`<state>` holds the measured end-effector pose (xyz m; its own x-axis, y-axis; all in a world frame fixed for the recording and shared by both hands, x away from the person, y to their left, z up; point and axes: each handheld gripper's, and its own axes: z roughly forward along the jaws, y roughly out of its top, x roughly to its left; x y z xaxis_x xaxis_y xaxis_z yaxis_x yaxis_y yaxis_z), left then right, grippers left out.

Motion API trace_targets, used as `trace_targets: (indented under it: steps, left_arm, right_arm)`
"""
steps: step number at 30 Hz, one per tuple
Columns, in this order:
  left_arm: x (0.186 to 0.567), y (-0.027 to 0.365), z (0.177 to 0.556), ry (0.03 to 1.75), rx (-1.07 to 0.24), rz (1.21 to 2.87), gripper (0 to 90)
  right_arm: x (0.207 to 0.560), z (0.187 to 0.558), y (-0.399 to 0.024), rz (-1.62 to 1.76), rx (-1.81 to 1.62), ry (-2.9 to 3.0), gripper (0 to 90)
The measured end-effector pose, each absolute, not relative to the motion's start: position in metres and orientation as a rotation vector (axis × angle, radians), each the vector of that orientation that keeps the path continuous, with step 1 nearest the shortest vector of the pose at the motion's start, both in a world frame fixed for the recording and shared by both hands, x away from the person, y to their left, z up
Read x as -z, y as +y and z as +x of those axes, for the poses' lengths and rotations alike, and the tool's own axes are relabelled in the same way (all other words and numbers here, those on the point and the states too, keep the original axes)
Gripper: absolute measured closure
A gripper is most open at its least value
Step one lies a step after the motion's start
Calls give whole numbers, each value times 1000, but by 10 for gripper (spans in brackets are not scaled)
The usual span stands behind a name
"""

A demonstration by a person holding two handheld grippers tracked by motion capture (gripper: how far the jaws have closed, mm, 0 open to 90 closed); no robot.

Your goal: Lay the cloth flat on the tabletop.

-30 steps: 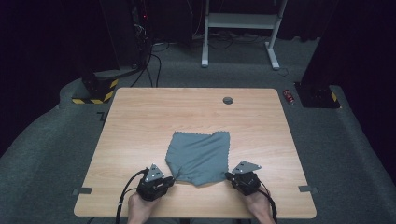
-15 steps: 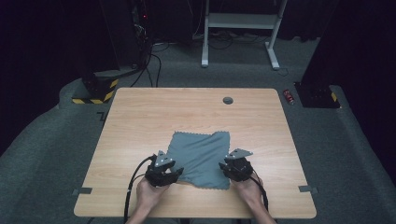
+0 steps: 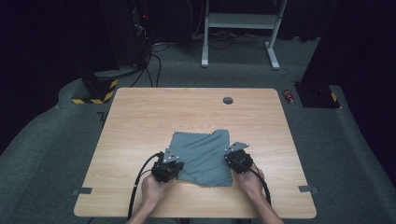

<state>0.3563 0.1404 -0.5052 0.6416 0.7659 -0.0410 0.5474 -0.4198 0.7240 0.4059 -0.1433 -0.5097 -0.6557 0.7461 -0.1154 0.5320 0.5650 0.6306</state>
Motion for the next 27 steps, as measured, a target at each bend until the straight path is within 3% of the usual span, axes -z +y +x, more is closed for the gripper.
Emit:
trace_targets:
  steps: [6, 8, 17, 27]
  left_arm:
    - [504, 144, 345, 988, -360, 2123, 897]
    - [504, 148, 340, 989, -355, 2119, 897]
    - [501, 161, 328, 1008, -333, 2078, 845]
    - [507, 171, 299, 993, -346, 2075, 860]
  right_arm:
    - [510, 414, -145, 1063, -791, 2416, 897]
    - [510, 411, -146, 1072, -807, 2408, 848]
    - [502, 378, -163, 1113, -980, 2406, 747]
    - [510, 348, -168, 1093, -979, 2435, 712]
